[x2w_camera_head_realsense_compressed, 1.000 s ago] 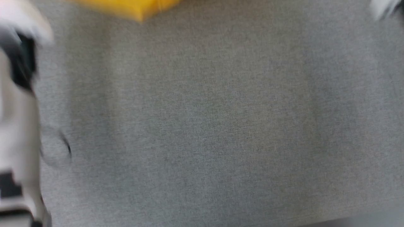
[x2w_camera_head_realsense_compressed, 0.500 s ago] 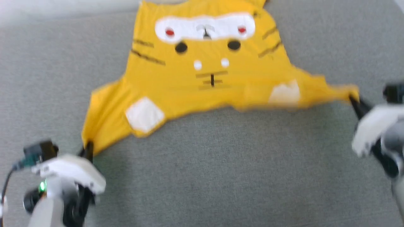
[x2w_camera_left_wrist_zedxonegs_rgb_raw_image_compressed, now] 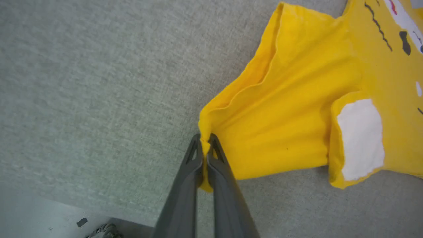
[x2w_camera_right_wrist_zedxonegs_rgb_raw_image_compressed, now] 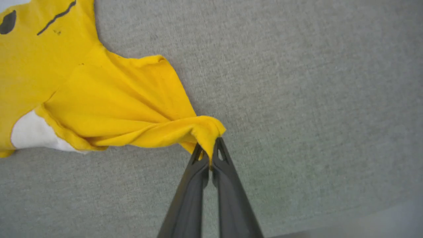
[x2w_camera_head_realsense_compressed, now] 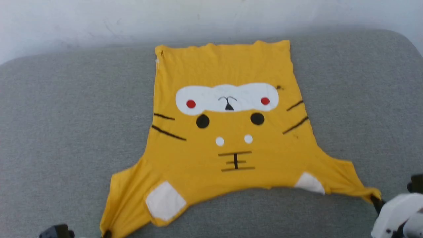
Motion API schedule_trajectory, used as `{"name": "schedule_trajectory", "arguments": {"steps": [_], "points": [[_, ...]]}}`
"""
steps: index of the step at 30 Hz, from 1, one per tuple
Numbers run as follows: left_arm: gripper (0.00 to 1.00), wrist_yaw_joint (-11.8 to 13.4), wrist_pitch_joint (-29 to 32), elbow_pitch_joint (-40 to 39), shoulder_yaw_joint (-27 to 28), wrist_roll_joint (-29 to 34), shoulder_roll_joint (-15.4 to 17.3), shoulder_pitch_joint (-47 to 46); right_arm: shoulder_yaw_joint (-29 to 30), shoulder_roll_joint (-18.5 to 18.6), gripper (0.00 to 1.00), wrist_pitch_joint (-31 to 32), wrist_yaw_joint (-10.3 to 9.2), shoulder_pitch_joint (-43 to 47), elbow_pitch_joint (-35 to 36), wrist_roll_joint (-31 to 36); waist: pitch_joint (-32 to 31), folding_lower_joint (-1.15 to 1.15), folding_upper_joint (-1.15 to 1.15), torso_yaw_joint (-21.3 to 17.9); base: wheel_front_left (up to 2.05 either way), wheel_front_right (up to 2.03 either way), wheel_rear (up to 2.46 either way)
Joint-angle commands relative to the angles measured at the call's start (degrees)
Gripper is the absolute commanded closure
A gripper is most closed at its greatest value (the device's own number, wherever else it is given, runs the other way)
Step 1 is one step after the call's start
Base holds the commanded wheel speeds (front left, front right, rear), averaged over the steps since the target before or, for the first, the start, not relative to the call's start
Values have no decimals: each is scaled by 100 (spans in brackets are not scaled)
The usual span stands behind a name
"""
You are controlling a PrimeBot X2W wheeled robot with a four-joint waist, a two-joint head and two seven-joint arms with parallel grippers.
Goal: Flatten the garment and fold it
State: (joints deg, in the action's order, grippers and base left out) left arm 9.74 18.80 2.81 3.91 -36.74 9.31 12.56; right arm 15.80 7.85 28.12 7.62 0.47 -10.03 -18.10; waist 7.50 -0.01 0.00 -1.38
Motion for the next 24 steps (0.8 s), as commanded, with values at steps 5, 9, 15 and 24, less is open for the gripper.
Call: {"name": "schedule_trajectory", "arguments": {"steps": [5,9,15,24], "points": [[100,229,324,-66,-98,126,90,470,424,-340,100,740,-13,453,367,413,-82,1,0,106,0,0,0],[100,282,422,-142,-142,143,104,578,564,-442,100,1022,-13,593,495,670,-119,1,0,162,0,0,0],[100,148,231,-182,-185,77,27,450,519,-486,35,814,-13,595,512,645,-231,1,0,234,0,0,0],[100,-36,55,-131,-262,20,-4,312,442,-459,0,274,-13,647,880,597,-309,1,0,304,0,0,0]]}}
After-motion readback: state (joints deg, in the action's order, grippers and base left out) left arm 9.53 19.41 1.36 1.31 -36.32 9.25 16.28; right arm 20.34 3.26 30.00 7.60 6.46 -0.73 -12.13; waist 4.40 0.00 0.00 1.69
